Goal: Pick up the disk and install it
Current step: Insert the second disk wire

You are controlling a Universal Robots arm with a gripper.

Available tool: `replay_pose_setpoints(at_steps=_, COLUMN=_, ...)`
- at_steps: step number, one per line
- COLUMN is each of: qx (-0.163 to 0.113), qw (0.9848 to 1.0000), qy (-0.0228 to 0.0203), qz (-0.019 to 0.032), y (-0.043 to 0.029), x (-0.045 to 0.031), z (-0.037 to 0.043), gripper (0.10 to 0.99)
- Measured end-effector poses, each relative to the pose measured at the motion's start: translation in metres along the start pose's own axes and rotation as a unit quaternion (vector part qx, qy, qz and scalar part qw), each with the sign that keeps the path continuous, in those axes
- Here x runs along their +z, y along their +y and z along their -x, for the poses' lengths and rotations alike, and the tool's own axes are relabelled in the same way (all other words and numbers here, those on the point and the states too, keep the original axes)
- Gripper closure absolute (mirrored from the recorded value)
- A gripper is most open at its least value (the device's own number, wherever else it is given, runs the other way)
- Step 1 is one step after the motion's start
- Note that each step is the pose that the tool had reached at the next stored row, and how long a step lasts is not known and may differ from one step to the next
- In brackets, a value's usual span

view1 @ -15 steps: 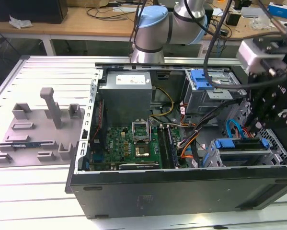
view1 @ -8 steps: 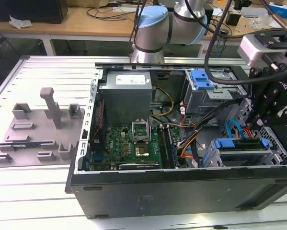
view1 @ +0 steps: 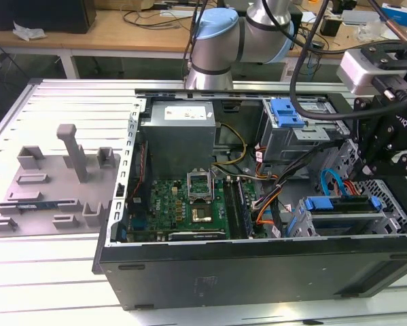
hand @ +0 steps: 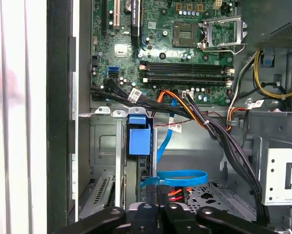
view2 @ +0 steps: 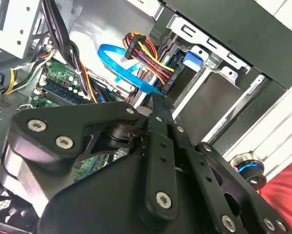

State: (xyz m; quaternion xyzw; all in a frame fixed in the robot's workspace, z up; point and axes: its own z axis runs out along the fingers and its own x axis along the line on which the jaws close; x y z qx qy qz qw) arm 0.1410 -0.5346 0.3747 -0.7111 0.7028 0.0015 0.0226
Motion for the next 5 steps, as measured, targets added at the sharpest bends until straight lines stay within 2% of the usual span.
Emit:
replay_pose_setpoints(at_steps=1, qx=0.0, qw=1.0, qy=0.0, qz=0.0, y=0.0, x=0.0, z=0.0, gripper=0.98)
replay_pose_setpoints(at_steps=5, qx=0.0, qw=1.0, qy=0.0, qz=0.0, y=0.0, x=0.0, z=0.0001, gripper=0.98)
